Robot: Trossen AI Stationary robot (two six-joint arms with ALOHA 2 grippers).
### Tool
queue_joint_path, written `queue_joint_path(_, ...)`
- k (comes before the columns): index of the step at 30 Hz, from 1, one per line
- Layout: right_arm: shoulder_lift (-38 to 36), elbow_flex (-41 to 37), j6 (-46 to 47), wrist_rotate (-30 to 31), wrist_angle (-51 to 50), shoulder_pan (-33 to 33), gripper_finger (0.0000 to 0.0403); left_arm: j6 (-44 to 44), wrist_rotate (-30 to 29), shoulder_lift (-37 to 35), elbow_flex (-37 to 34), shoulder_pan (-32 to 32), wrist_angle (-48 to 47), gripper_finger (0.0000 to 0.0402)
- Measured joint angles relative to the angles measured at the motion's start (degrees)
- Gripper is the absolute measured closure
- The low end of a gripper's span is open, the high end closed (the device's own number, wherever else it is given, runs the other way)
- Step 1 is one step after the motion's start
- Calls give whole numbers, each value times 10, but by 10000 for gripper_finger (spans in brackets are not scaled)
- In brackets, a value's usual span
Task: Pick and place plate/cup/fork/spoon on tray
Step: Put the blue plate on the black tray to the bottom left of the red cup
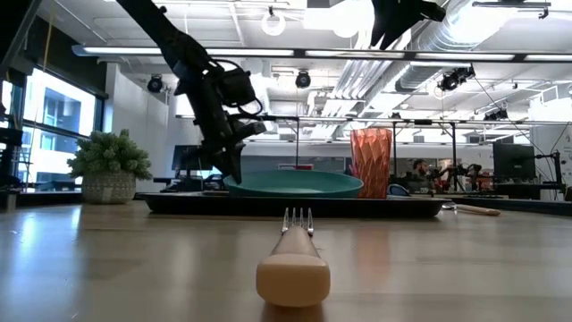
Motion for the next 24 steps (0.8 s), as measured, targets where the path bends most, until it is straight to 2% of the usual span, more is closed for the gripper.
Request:
queue_joint_path(19, 0, 0, 0, -1, 0, 0, 304, 4, -3, 1, 0, 4, 0, 393)
queue_joint_path(24, 0, 0, 0, -6, 0, 0, 304, 4, 0, 1, 0, 4, 0, 373)
